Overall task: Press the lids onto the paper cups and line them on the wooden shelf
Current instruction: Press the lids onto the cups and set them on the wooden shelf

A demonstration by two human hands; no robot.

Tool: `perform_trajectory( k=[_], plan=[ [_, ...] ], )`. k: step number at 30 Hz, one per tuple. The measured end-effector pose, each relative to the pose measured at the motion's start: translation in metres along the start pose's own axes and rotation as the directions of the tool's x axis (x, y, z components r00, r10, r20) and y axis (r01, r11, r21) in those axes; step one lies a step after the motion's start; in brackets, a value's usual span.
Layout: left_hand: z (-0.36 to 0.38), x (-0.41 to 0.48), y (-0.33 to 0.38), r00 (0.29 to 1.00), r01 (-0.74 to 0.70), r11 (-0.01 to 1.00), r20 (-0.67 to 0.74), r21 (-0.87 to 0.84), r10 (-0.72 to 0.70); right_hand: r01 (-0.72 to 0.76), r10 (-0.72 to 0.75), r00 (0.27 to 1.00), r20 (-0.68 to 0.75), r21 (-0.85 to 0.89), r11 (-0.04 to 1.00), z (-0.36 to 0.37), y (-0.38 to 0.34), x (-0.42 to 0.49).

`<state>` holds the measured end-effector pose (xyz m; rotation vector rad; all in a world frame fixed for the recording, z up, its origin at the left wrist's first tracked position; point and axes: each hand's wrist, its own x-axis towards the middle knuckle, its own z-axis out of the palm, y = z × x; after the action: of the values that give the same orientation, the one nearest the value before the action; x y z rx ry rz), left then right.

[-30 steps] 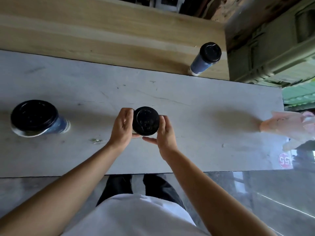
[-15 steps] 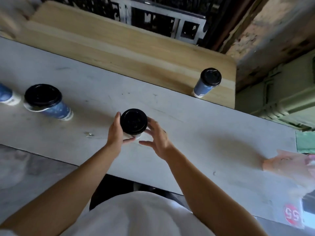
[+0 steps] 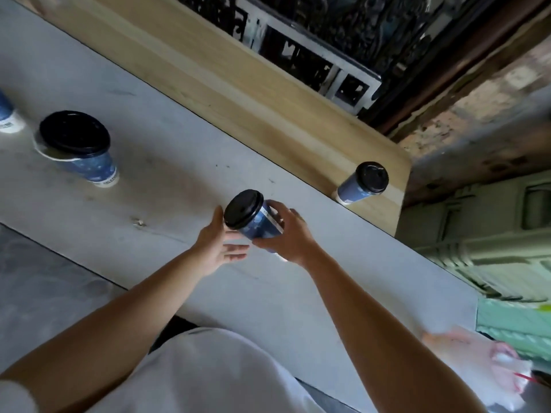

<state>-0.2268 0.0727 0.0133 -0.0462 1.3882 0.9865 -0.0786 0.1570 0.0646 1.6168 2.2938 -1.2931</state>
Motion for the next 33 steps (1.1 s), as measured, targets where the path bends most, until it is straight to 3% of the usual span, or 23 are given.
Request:
perform_trajectory(
  k=[1, 2, 4, 5, 8, 12, 17, 20, 26, 33],
  plan=[
    [-0.002, 0.005, 0.0, 0.994, -0.067, 0.984, -0.071, 0.167, 0.08, 0.025, -0.026, 1.0, -0.011, -0.08, 0.996, -0.011, -0.004, 0.006],
    [-0.008, 0.013, -0.002, 0.965, -0.135, 0.905, -0.155, 0.402, 0.212, 0.05, -0.054, 0.998, -0.014, -0.178, 0.983, -0.023, -0.01, 0.013],
    [-0.031, 0.027, -0.017, 0.821, -0.104, 0.567, -0.25, 0.817, 0.512, 0.095, -0.111, 0.994, -0.012, -0.434, 0.896, -0.047, -0.026, 0.027],
    [-0.044, 0.032, -0.029, 0.749, -0.05, 0.456, -0.269, 0.888, 0.606, 0.123, -0.16, 0.987, -0.013, -0.577, 0.807, -0.058, -0.037, 0.034],
    [-0.074, 0.039, -0.064, 0.686, -0.009, 0.34, -0.242, 0.94, 0.686, 0.205, -0.321, 0.944, 0.07, -0.889, 0.409, -0.084, -0.069, 0.052],
    [-0.082, 0.048, -0.084, 0.642, -0.037, 0.242, -0.163, 0.97, 0.749, 0.21, -0.369, 0.9, 0.232, -0.973, -0.1, -0.113, -0.113, 0.069],
    [-0.08, 0.054, -0.081, 0.584, -0.027, 0.282, -0.214, 0.959, 0.783, 0.114, -0.37, 0.88, 0.296, -0.89, -0.441, -0.16, -0.165, 0.074],
    [-0.072, 0.05, -0.082, 0.579, -0.056, 0.313, -0.225, 0.948, 0.784, 0.023, -0.375, 0.894, 0.244, -0.862, -0.507, -0.168, -0.183, 0.074],
    [-0.077, 0.056, -0.083, 0.619, -0.039, 0.325, -0.232, 0.945, 0.75, 0.073, -0.339, 0.902, 0.269, -0.867, -0.494, -0.127, -0.168, 0.079],
    [-0.074, 0.053, -0.084, 0.614, -0.015, 0.341, -0.26, 0.94, 0.745, 0.057, -0.35, 0.902, 0.251, -0.875, -0.481, -0.128, -0.167, 0.075]
  ],
)
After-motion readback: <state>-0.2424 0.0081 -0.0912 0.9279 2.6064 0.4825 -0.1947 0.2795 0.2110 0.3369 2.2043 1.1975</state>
